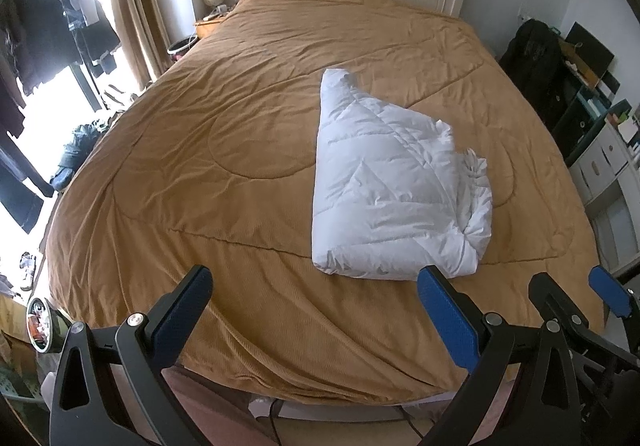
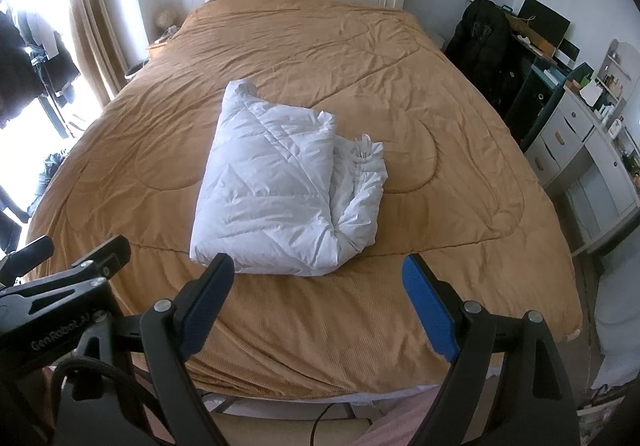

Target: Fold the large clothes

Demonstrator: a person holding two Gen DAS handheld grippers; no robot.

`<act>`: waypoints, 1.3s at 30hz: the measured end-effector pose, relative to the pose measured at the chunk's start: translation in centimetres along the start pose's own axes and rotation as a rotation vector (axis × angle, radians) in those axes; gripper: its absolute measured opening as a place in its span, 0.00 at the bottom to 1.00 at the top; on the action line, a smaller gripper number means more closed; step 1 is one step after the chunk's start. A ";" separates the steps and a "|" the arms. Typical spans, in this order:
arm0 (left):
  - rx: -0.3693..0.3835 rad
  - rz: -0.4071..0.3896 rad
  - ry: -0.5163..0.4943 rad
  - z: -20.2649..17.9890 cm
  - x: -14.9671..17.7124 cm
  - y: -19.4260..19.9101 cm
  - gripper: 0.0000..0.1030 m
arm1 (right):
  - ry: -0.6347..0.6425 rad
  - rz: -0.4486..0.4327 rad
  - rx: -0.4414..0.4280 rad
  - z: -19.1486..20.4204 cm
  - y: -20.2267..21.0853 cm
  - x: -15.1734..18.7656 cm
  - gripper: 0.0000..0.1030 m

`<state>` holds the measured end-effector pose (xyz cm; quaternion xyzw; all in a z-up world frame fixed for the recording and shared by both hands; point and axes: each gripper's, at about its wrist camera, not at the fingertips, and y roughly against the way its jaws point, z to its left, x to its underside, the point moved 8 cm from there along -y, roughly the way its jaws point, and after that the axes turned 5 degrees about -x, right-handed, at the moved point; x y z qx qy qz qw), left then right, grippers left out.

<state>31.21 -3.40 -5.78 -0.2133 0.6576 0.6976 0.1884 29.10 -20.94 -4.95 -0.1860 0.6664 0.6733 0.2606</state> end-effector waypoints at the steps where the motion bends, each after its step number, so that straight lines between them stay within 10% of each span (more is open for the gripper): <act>1: 0.003 -0.002 0.003 0.0 0.0 -0.1 0.99 | -0.004 -0.004 -0.009 0.1 0.0 0.0 0.84; 39: -0.007 -0.038 0.009 0.3 1.6 -1.1 0.99 | -0.011 -0.036 -0.017 0.1 -1.8 1.5 0.84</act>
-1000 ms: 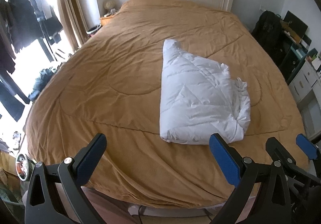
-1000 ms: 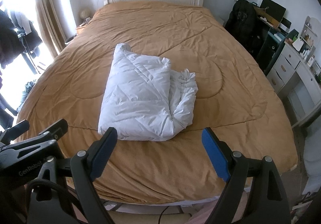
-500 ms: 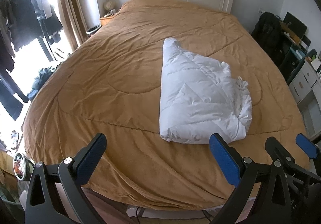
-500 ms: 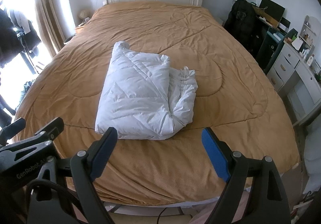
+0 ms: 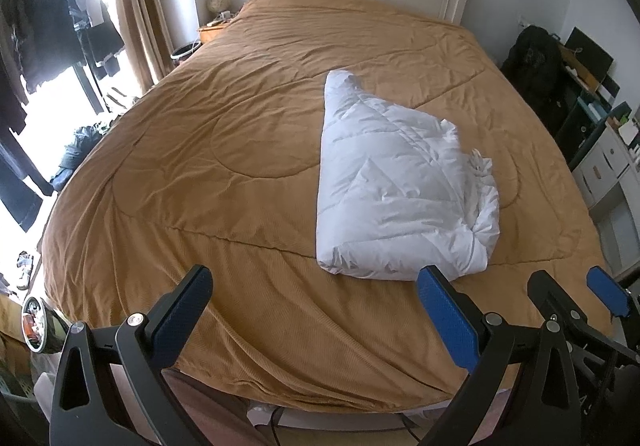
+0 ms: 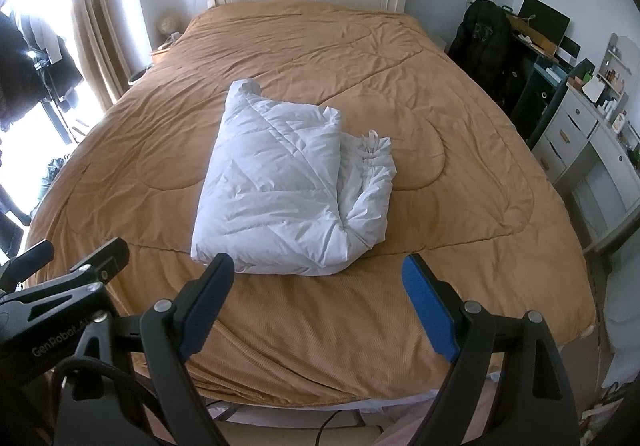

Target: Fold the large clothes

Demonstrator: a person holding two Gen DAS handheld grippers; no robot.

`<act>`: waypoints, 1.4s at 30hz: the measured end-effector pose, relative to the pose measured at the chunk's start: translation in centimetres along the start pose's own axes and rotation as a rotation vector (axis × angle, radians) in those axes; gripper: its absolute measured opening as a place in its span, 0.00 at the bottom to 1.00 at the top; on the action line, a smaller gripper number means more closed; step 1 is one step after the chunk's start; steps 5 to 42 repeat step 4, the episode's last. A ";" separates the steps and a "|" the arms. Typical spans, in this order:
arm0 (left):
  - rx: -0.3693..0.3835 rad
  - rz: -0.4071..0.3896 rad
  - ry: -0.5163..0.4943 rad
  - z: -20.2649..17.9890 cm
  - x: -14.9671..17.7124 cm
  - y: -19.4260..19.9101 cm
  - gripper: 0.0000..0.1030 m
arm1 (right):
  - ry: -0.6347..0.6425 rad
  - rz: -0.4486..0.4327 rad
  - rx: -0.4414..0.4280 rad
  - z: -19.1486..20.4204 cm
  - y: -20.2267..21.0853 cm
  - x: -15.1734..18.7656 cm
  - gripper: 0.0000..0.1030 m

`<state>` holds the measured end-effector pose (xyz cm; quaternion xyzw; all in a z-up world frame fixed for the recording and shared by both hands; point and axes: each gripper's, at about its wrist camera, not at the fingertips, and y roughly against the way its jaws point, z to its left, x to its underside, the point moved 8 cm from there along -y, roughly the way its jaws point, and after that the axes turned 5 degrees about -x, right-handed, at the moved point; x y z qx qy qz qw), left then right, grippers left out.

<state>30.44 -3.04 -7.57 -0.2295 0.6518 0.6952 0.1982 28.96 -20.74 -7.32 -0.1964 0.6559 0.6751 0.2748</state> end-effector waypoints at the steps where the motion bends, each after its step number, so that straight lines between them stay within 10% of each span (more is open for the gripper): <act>1: 0.000 0.001 -0.004 0.0 0.0 0.0 0.99 | 0.001 0.000 0.001 -0.1 0.0 0.0 0.84; 42: -0.001 0.001 -0.013 -0.3 0.2 0.0 0.99 | -0.006 0.002 0.002 -0.1 -0.1 0.1 0.84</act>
